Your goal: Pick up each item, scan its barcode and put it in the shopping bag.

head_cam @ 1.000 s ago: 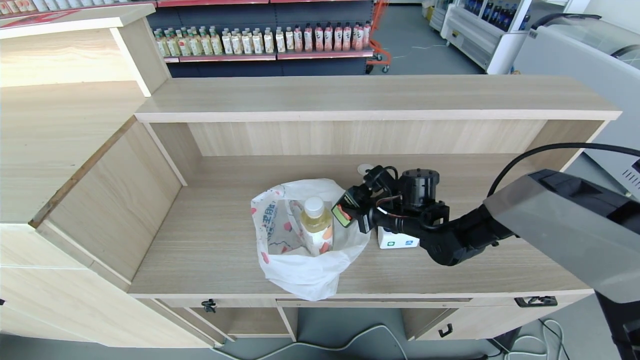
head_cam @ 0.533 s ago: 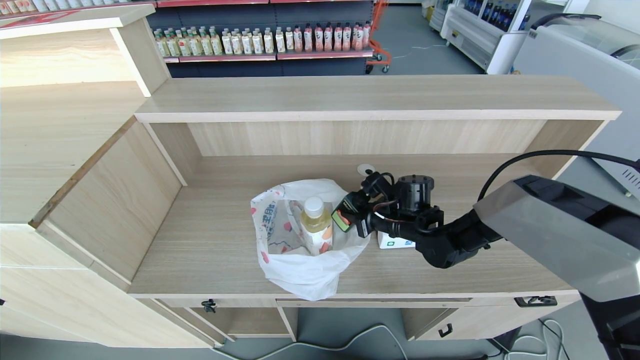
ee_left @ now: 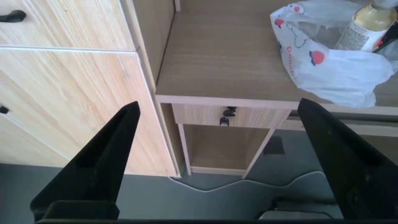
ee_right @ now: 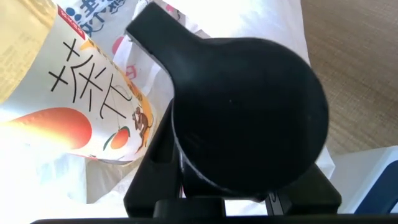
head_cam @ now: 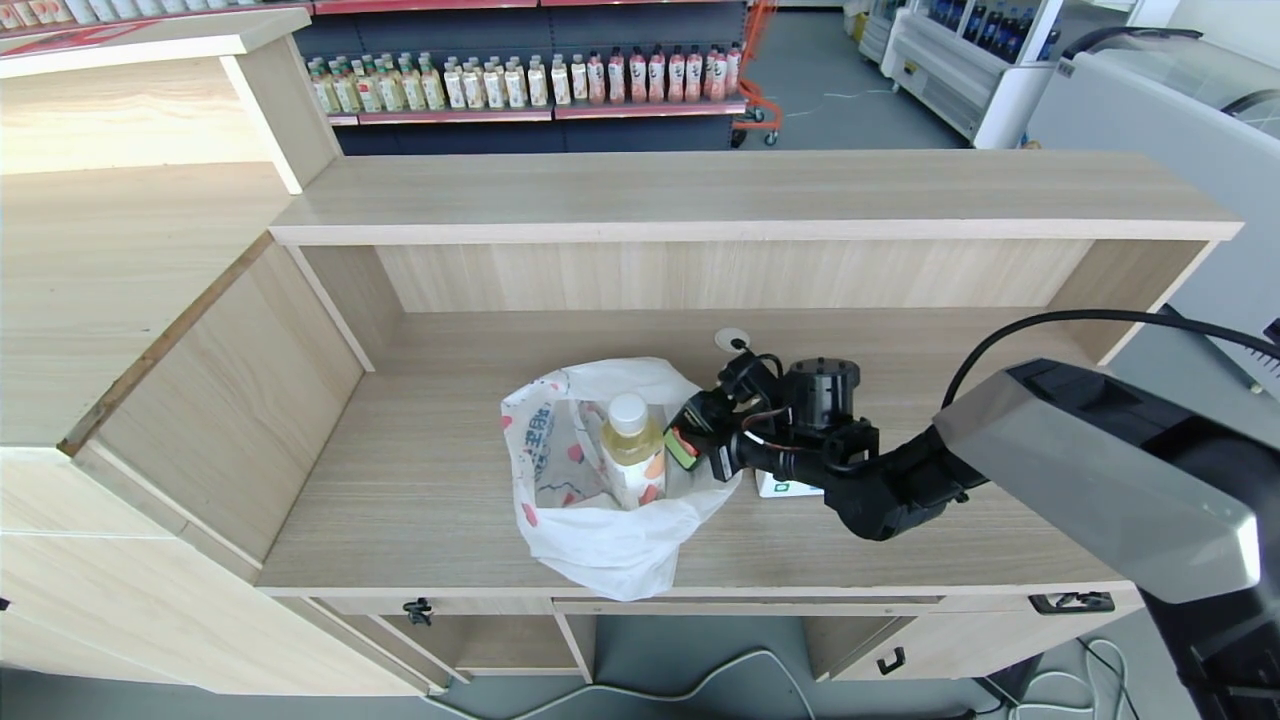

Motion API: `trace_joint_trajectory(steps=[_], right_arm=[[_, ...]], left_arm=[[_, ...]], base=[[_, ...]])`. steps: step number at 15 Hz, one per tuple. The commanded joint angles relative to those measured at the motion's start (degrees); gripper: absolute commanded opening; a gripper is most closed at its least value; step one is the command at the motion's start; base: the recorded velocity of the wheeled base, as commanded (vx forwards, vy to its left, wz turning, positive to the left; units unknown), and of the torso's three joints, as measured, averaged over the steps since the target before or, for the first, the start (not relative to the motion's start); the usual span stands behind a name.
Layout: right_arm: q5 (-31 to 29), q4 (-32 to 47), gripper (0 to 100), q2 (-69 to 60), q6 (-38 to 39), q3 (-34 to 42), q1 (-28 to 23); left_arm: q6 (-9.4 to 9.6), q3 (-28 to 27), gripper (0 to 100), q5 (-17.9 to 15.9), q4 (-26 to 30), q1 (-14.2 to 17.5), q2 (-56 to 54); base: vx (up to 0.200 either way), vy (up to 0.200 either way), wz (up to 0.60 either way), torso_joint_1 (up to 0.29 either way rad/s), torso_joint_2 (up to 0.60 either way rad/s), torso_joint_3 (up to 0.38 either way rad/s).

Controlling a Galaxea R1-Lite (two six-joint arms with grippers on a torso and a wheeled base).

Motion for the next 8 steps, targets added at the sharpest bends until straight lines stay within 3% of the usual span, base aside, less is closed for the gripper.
trace_joint_trajectory(steps=[1,2,3,8], right_arm=[[0.01,-0.03,0,0.38,-0.02,-0.49,-0.02],[0.01,0.23,0,0.64,-0.02,-0.58,0.06],[0.01,0.32,100,0.64,-0.02,-0.67,0.06],[0.45,1.38,100,0.03,0.07,-2.78,-0.02]], left_arm=[[-0.02,0.0,100,0.04,-0.01,0.04,-0.02],[-0.02,0.0,100,0.04,-0.01,0.04,-0.02],[-0.02,0.0,100,0.04,-0.01,0.04,-0.02],[-0.02,0.0,100,0.04,-0.01,0.04,-0.02]], base=[[0.0,0.0,0.0,0.0,0.0,0.0],[0.0,0.0,0.0,0.0,0.0,0.0],[0.0,0.0,0.0,0.0,0.0,0.0],[0.0,0.0,0.0,0.0,0.0,0.0]])
